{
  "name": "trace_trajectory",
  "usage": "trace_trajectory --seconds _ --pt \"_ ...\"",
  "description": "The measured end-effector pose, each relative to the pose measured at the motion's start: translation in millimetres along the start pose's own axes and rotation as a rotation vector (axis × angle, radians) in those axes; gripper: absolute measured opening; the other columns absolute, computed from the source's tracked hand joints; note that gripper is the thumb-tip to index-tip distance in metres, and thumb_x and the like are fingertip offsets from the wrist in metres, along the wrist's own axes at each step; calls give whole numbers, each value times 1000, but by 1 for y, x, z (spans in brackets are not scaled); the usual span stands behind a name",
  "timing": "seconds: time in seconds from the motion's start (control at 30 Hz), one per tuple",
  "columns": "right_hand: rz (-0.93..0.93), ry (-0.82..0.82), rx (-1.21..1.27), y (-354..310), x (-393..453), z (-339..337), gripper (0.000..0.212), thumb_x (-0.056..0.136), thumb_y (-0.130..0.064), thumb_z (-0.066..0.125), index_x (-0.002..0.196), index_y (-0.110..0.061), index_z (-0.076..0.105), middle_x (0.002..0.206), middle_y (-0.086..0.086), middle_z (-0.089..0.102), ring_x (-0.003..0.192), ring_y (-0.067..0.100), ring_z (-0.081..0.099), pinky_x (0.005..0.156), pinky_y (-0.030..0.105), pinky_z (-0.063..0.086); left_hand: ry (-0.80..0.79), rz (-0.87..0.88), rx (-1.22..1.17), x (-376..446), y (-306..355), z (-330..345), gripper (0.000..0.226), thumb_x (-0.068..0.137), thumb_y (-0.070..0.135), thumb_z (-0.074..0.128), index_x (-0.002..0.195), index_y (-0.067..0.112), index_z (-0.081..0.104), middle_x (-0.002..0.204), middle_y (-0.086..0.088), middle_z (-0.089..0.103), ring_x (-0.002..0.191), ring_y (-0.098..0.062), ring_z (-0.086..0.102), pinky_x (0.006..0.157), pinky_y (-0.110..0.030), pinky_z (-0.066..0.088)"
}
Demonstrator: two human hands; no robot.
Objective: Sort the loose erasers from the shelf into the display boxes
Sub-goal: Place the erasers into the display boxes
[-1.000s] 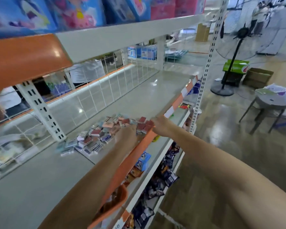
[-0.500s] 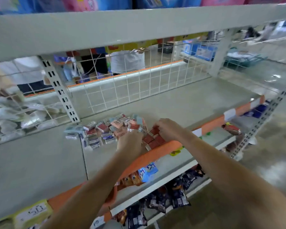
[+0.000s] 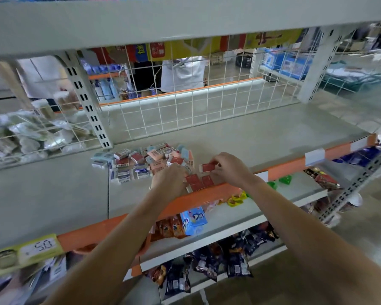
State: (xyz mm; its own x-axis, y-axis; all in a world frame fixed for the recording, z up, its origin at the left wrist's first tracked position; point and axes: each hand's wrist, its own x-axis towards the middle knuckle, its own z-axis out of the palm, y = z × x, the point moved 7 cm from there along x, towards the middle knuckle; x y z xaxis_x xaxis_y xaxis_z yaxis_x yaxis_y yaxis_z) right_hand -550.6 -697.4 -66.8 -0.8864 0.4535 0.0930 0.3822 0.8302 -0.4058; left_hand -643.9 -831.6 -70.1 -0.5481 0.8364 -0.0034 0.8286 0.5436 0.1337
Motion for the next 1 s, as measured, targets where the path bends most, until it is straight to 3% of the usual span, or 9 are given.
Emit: trace_trajectory --seconds 0.17,0.57,0.73,0.87,0.93,1.0 --pt "-27 34 4 1 -3 -7 24 87 -21 61 111 -15 62 109 3 58 100 19 55 78 26 40 14 -20 -34 -2 2 -2 33 88 30 61 118 19 52 111 -2 64 97 -23 63 69 -34 49" --pt "-111 19 76 -6 -18 0 30 87 -18 63 117 -13 59 116 2 59 106 17 55 83 22 39 -47 -41 -430 -7 -4 -4 36 84 20 68 117 11 60 116 -4 64 99 -18 60 89 -37 51" --pt "-106 39 168 -9 -21 -1 31 88 -15 61 118 -15 59 116 1 61 103 14 56 82 20 41 -20 -55 -566 -11 -11 -3 30 81 22 71 109 17 66 103 2 65 92 -14 60 84 -32 51" --pt "-111 81 294 -12 -24 -7 29 88 -15 62 117 -14 61 113 0 61 95 7 56 76 7 40 18 -78 -704 -17 -19 -5 27 84 16 68 110 22 65 85 7 64 73 -5 57 71 -21 48" --pt "-117 101 364 -15 -25 -10 29 87 -15 63 116 -15 62 112 -1 62 94 5 56 75 2 40 31 -123 -866 -20 -24 -6 28 84 12 67 111 18 65 83 6 64 75 -8 59 70 -18 49" --pt "-116 131 424 -17 -28 -12 29 86 -14 65 115 -16 62 113 -3 63 97 5 56 83 8 44 29 -193 -1092 -23 -28 -5 30 83 5 66 113 9 64 90 0 66 83 -13 63 72 -17 54"
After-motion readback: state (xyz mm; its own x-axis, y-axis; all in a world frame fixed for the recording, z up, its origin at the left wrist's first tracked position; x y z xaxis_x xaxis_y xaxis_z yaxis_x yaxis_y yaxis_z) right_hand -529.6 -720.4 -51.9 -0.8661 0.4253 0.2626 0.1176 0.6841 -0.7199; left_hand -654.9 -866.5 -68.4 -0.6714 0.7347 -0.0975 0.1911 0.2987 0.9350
